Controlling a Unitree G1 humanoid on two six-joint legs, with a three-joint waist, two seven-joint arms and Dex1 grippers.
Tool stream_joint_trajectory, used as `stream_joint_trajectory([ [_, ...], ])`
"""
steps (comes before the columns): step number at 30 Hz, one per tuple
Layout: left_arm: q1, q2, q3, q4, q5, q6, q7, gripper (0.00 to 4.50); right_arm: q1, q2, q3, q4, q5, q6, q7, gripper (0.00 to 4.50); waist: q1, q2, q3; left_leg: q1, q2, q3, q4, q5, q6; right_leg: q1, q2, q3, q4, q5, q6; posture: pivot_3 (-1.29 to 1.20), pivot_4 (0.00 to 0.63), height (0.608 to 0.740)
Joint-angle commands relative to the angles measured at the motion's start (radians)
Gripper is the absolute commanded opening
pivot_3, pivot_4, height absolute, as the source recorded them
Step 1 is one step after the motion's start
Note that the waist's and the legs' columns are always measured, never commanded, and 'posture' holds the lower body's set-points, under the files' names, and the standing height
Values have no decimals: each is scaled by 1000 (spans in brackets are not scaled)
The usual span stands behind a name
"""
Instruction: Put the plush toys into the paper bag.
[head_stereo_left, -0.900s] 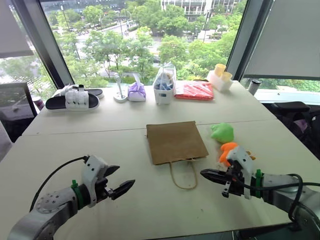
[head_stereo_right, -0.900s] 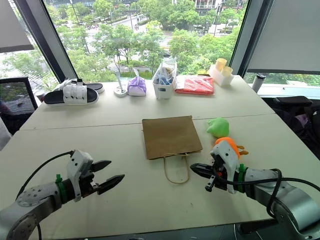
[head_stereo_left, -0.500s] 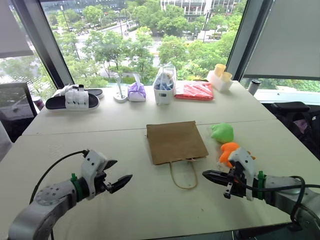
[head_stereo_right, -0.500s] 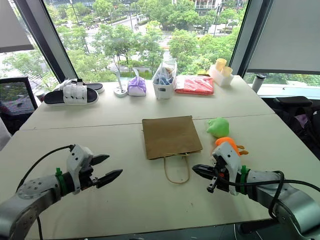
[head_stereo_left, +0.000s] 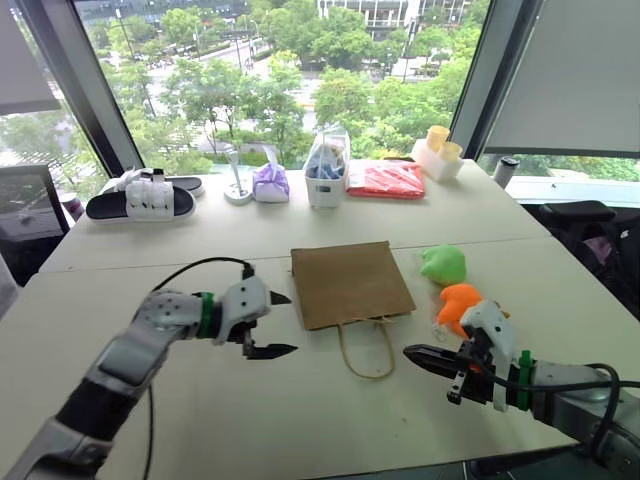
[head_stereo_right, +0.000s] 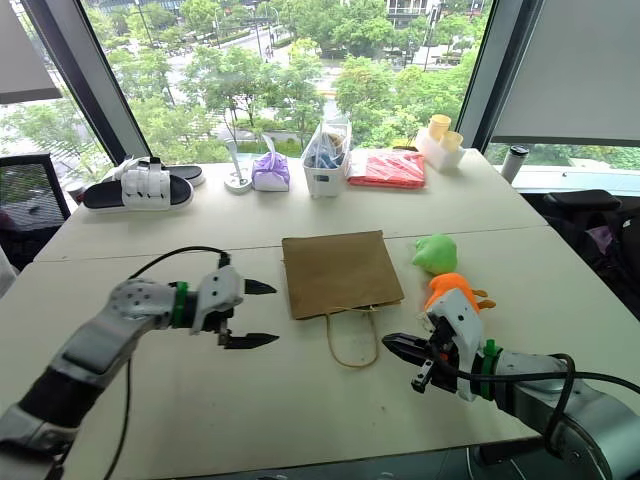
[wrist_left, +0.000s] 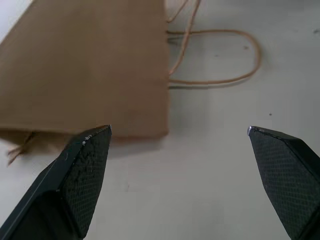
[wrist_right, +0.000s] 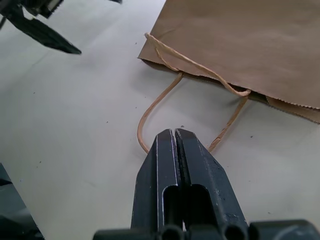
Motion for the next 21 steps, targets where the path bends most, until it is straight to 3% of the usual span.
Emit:
stream_joint_trajectory([
  [1, -74, -84, -48, 119, 60, -109, -9, 4466, 12, 26, -14, -62, 14, 5, -48, 0, 0, 0, 0, 0, 0, 0, 0, 1, -1, 0, 0, 0, 0, 0, 0, 0, 150, 740],
  [11, -233, -338, -71, 430, 124, -270, 16, 4466, 44, 69, 1, -112, 15, 16, -123, 0, -1, -1, 0, 1, 0, 1, 1, 2, -3, 0, 1, 0, 1, 0, 1, 0, 150, 740],
  [14, -239, -377, -61, 450, 109, -294, -12, 3136, 50, 78, 4, -124, 16, 16, -140, 0, 0, -2, 0, 0, -3, 0, 2, 2, -3, 1, 0, 0, 1, 1, 1, 0, 150, 740],
  [20, -253, -420, -24, 467, 98, -273, 7, 49, 50, 99, 29, -130, 7, 9, -164, 0, -2, -2, 0, 2, -3, 0, 2, 2, -3, 1, 1, 0, 2, 1, 1, 0, 150, 740],
  [21, -254, -426, -18, 467, 96, -262, 12, 49, 48, 102, 34, -130, 6, 7, -167, 0, -1, -2, 0, 2, -3, 0, 2, 2, -3, 2, 1, 0, 2, 1, 1, 0, 150, 740],
])
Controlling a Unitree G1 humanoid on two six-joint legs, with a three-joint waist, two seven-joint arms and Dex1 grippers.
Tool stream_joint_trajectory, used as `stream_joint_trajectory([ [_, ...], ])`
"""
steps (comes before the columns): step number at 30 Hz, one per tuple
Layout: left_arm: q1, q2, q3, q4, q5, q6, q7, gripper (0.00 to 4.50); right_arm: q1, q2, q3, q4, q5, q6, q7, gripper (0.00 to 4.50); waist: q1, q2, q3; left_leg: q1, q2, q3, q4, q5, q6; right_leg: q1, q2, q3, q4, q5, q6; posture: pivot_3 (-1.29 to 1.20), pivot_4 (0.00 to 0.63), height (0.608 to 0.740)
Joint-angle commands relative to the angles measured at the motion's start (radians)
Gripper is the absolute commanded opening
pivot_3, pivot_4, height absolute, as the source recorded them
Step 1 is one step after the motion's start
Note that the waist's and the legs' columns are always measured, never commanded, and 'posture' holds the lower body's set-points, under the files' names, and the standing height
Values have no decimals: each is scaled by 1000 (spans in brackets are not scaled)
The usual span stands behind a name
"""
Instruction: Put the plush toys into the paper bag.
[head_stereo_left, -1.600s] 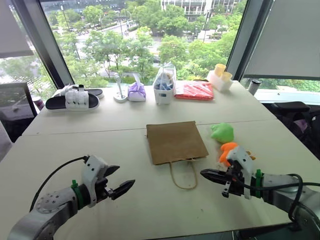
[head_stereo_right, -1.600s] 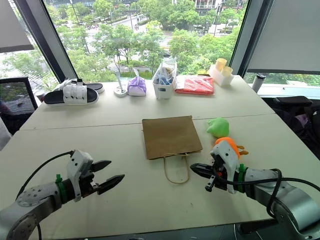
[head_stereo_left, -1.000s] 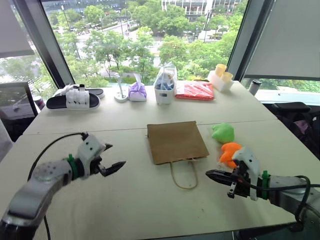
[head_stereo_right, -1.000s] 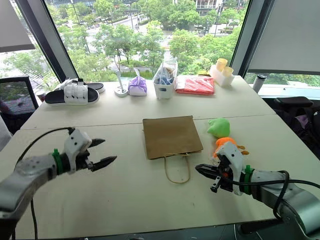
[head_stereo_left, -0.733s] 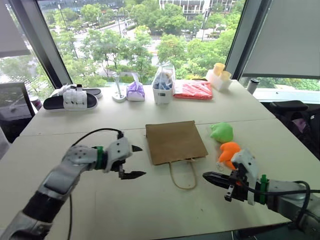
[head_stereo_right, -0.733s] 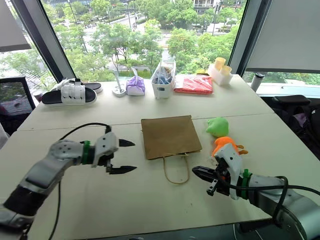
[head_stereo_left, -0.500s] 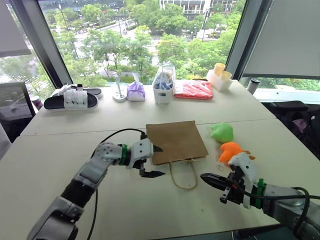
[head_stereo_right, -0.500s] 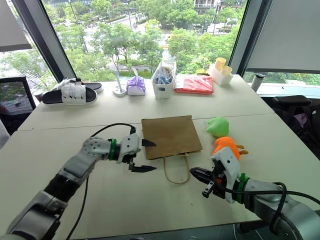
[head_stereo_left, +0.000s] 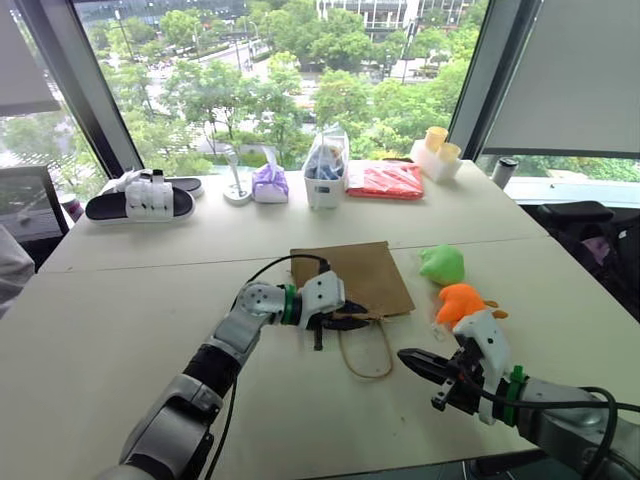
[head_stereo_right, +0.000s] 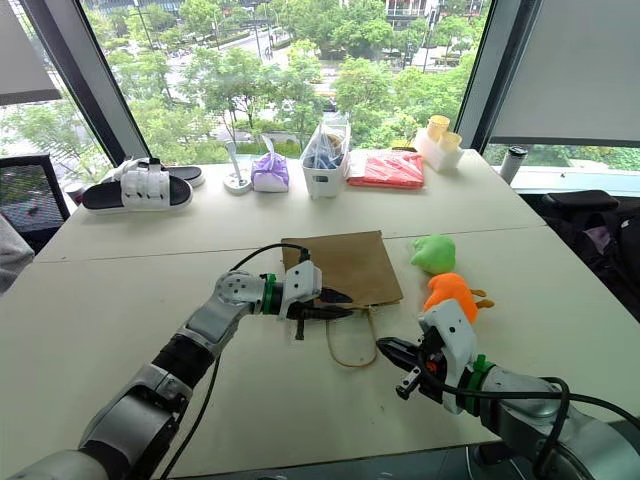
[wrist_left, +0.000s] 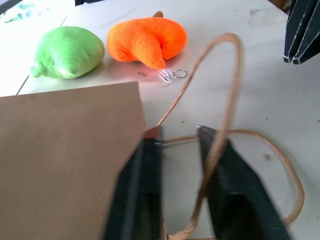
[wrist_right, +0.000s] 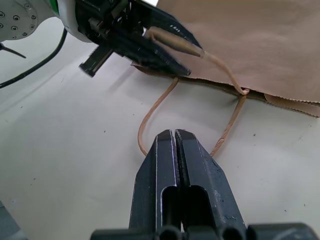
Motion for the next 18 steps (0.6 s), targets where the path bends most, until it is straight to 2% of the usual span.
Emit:
stream_joint_trajectory([
  [1, -37, -26, 49, -17, -38, 53, 30, 49, -19, 22, 20, -32, -2, -18, -17, 0, 1, 0, 0, 0, 0, 0, 0, 0, 0, 0, 0, 0, 0, 0, 0, 0, 150, 740],
  [4, -59, -55, 96, -35, -86, 173, 70, 49, -55, 49, 55, -27, -17, -30, -37, 0, 0, 0, 0, 0, -1, -1, 1, 0, 0, 1, 0, 0, 0, 0, 0, 0, 150, 740],
  [8, -109, -72, 193, -141, -220, 423, 109, 49, -212, 124, 212, 60, -187, -94, -119, 0, -13, -1, 0, 1, 0, -1, 0, 1, -1, 0, 1, 0, 1, 0, 1, 0, 150, 740],
  [11, -107, -64, 217, -232, -277, 543, 124, 49, -283, 162, 265, 148, -284, -144, -148, 0, -25, -1, 0, 1, 0, -2, 0, 2, -3, 0, 1, 0, 2, 0, 1, 0, 150, 740],
  [18, -59, -35, 217, -380, -342, 685, 149, 49, -381, 218, 305, 330, -414, -246, -139, 0, -29, -1, 0, 1, -1, -2, -1, 2, -4, -1, 1, 1, 2, 0, 1, 0, 150, 740],
])
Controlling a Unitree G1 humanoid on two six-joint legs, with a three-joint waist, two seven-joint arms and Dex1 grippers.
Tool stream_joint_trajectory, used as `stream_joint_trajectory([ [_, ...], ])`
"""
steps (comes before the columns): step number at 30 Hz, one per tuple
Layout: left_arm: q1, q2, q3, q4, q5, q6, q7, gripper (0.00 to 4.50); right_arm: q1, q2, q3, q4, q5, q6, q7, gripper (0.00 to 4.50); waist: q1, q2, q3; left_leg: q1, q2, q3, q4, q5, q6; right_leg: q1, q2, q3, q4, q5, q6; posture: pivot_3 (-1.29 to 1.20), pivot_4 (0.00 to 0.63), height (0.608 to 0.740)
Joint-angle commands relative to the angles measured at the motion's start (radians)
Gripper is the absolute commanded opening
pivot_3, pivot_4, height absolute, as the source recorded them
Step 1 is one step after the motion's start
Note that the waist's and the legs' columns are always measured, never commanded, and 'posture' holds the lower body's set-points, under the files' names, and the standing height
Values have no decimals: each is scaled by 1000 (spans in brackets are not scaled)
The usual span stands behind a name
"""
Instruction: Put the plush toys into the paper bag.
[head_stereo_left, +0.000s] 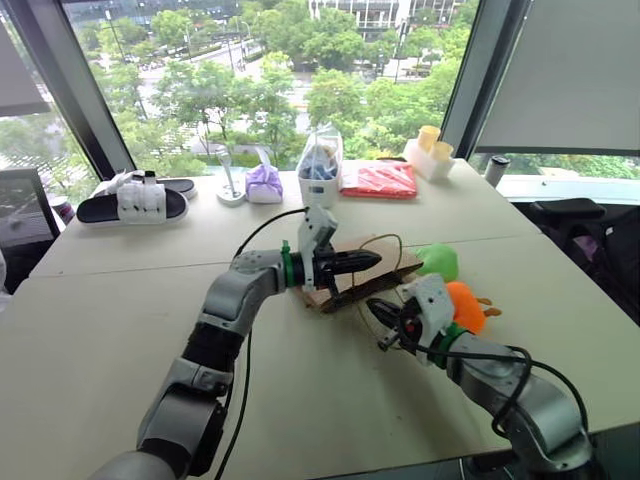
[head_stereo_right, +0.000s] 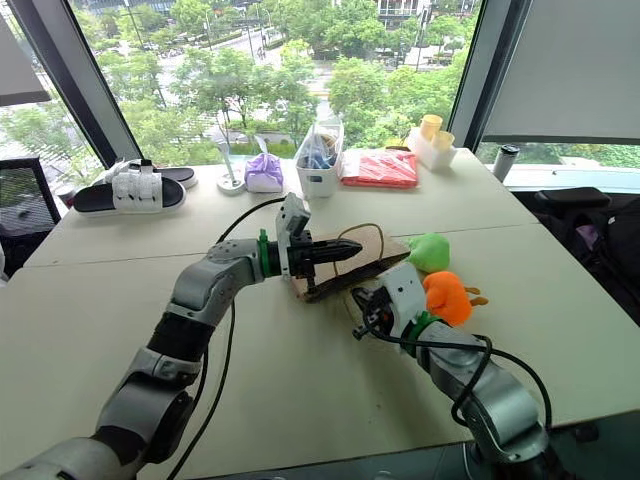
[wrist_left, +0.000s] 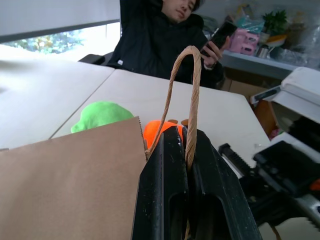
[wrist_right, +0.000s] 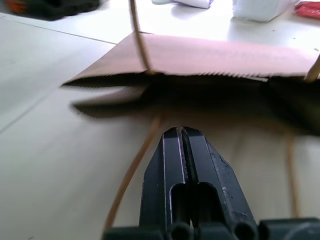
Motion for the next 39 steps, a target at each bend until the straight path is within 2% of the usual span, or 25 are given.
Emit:
stream_joint_trajectory([
  [1, 19, 13, 9, -89, -36, 39, 11, 49, -35, 26, -3, 53, -51, -67, 8, 0, 0, 0, 0, 0, 0, 0, 0, 0, 0, 0, 0, 0, 0, 0, 0, 0, 150, 740],
  [9, 39, -4, 53, -146, -110, 131, 75, 49, -53, 29, 4, 109, -82, -82, 70, 0, 2, 0, 0, 0, 0, 1, 0, 0, -1, 0, 0, 3, 0, 0, 0, 0, 150, 740],
  [15, 33, -24, 96, -207, -217, 255, 130, 49, -170, 86, 61, 301, -165, -137, 88, 0, -7, 0, 0, 2, 0, 4, 0, 0, -1, -1, 1, 6, 1, 0, 0, 0, 150, 740],
  [19, 2, -37, 134, -200, -262, 287, 181, 49, -229, 111, 100, 424, -225, -164, 107, 0, -7, 0, 0, 3, 0, 5, 0, 0, -1, -1, 2, 7, 2, 0, 0, 0, 150, 740],
  [25, -87, -41, 218, -156, -333, 323, 233, 49, -243, 148, 99, 485, -242, -190, 141, 0, -3, 0, 0, 2, 0, 5, 0, 0, -1, -2, 2, 9, 2, 0, 0, 0, 150, 740],
  [34, -98, 62, 147, -168, -324, 291, 82, 49, -229, 189, 94, 522, -242, -235, 201, 0, -23, 0, 0, 3, 0, 7, -1, 0, -1, -3, 2, 11, 3, 0, 0, 0, 150, 740],
  [39, -128, 72, 130, -195, -344, 288, 36, 49, -233, 205, 115, 539, -266, -210, 201, 0, -23, 0, 0, 3, 0, 7, -1, 0, -1, -4, 2, 12, 3, 0, 0, 0, 150, 740],
])
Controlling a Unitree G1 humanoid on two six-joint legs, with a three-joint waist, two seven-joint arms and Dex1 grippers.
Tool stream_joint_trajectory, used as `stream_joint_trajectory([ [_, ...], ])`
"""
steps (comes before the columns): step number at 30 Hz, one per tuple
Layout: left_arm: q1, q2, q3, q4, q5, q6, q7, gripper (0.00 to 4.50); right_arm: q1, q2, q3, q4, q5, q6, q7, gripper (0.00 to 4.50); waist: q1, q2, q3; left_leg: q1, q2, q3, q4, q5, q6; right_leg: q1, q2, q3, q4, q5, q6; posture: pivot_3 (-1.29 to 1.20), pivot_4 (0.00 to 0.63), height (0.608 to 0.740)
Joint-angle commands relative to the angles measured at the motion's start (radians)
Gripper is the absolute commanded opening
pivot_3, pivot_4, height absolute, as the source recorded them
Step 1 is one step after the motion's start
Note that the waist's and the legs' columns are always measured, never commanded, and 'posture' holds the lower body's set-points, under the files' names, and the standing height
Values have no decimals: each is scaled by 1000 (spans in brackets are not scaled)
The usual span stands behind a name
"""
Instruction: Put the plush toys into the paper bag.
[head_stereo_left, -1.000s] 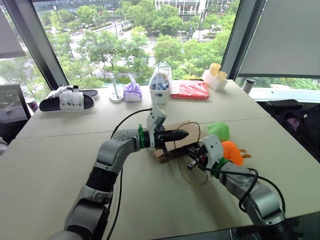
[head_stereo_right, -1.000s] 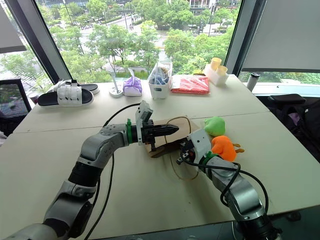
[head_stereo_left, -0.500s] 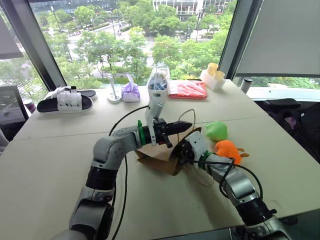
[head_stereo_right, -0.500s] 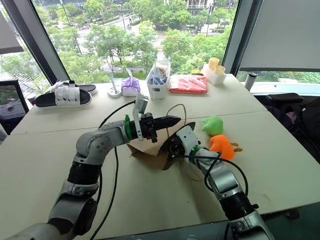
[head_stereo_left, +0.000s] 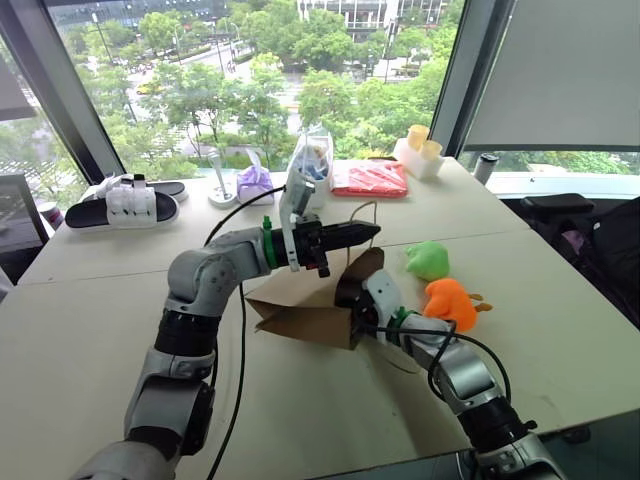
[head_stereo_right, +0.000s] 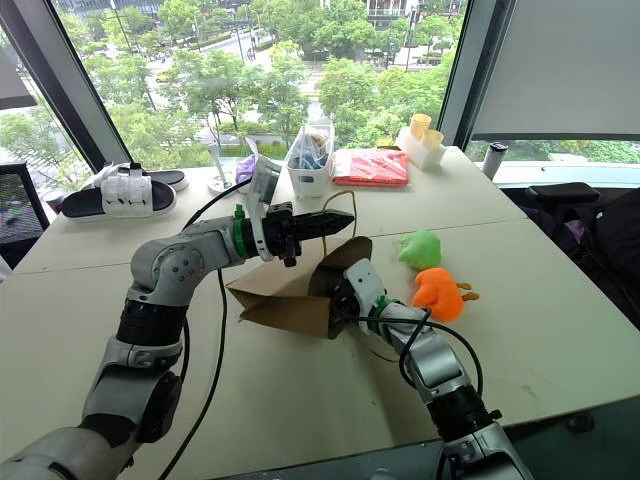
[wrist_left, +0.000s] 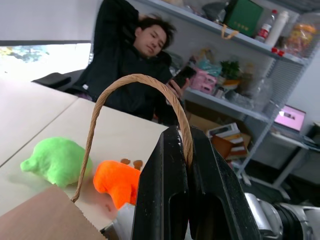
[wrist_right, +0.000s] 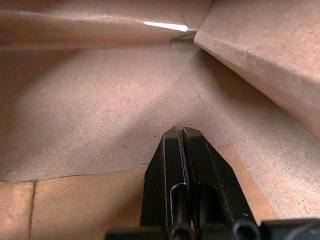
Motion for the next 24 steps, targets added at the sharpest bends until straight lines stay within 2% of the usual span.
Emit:
stream_joint_trajectory([
  [1, -48, 2, -7, -63, -34, -11, -31, 49, -11, 19, 10, 0, -19, 12, -2, 0, 0, 0, 0, 0, 0, 0, 0, 0, 0, 0, 0, 0, 0, 0, 0, 0, 150, 740],
  [16, -54, -37, -32, -163, -121, 56, -20, 49, -7, 82, 17, 12, -53, 45, -17, 0, -2, 0, 0, 0, 0, 1, 0, 0, 0, -1, 1, 2, 2, 0, 0, 0, 150, 740],
  [24, -28, 10, -25, -91, -56, 8, -10, 49, 14, 88, -24, -40, -28, 19, -25, 0, -1, 0, 0, 1, 0, 1, 0, 0, 0, -1, 1, 2, 2, 0, 0, 0, 150, 740],
])
